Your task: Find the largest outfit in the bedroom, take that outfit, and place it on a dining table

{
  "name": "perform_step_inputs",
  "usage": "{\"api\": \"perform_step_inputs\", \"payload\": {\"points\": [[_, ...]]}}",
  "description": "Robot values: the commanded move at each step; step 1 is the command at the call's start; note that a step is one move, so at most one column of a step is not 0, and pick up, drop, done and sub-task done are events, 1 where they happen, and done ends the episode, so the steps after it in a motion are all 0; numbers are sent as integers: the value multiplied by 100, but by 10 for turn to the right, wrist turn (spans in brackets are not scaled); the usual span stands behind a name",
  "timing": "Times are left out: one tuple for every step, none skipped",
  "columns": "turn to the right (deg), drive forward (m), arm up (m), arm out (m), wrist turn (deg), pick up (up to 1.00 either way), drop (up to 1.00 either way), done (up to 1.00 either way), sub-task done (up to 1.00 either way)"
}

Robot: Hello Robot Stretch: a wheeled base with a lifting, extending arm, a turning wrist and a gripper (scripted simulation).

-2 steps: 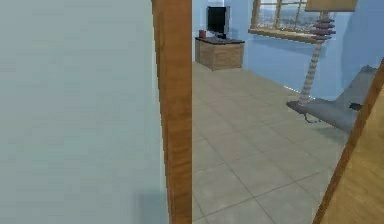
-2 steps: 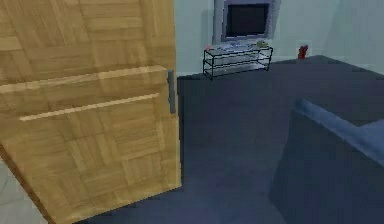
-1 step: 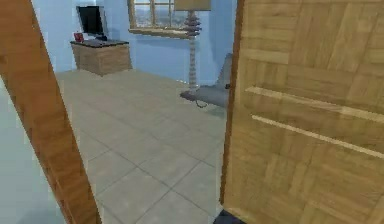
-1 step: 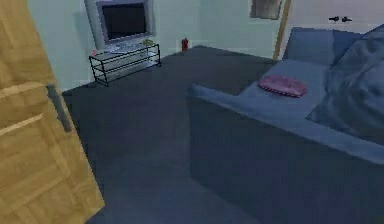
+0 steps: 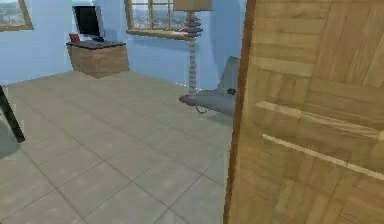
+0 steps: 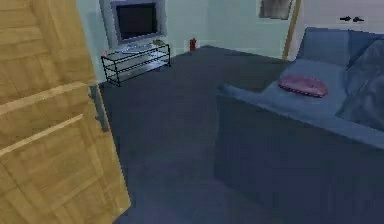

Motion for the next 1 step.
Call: {"api": "perform_step_inputs", "payload": {"points": [[360,0,0,0,0,0,0,0,0]]}}
